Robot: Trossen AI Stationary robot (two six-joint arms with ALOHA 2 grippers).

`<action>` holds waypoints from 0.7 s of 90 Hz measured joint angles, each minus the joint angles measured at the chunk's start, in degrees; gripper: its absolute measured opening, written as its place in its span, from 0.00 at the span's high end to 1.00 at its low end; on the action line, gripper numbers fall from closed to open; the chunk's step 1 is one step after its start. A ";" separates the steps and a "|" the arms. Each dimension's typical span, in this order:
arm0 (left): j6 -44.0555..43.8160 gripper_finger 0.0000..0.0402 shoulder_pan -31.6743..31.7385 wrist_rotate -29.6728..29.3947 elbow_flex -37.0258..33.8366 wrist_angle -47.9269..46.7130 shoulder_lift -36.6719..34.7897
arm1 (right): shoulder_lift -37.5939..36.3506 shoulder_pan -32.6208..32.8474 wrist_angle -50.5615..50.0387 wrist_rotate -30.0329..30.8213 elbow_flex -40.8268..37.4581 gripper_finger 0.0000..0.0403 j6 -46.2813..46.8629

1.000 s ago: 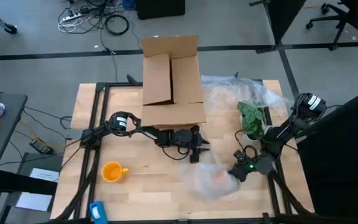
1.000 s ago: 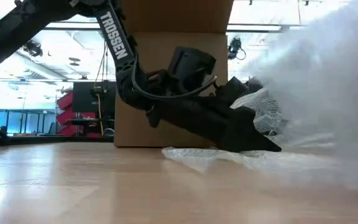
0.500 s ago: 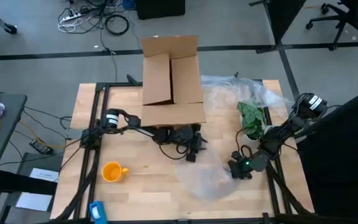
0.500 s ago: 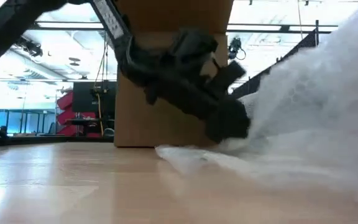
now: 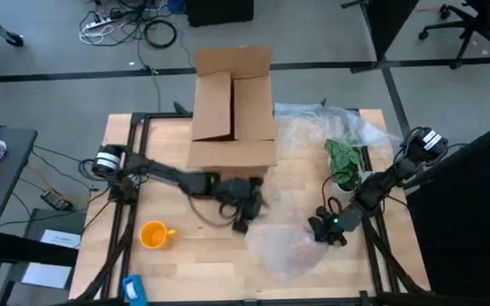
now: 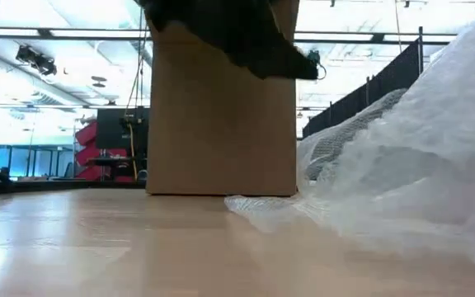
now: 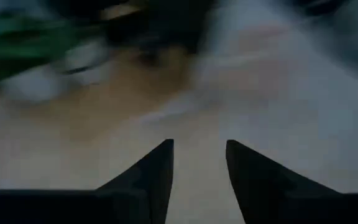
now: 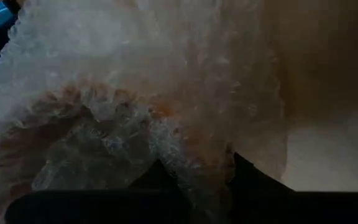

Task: Wrap mug
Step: Wrap the orange cup with the bubble wrap

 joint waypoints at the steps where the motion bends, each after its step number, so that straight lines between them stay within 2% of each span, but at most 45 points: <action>1: -0.24 0.67 -0.61 0.19 -0.51 1.40 0.03 | -0.01 -0.04 -0.05 0.04 0.01 0.94 -0.11; 18: -2.05 0.67 -10.02 -1.07 -7.32 25.76 5.86 | 0.00 -0.35 -0.11 1.32 0.00 0.94 -2.38; 31: -3.39 0.67 -12.22 -5.28 -6.64 38.89 13.09 | 0.00 -0.35 -0.11 1.47 0.00 0.94 -3.54; 49: -6.59 0.67 -9.48 -7.29 2.21 40.67 25.71 | 0.00 -0.35 -0.10 2.16 0.01 0.94 -4.80; 63: -8.03 0.67 -5.65 -7.82 8.52 35.33 29.92 | 0.06 -0.34 -0.60 1.61 1.13 0.94 -6.87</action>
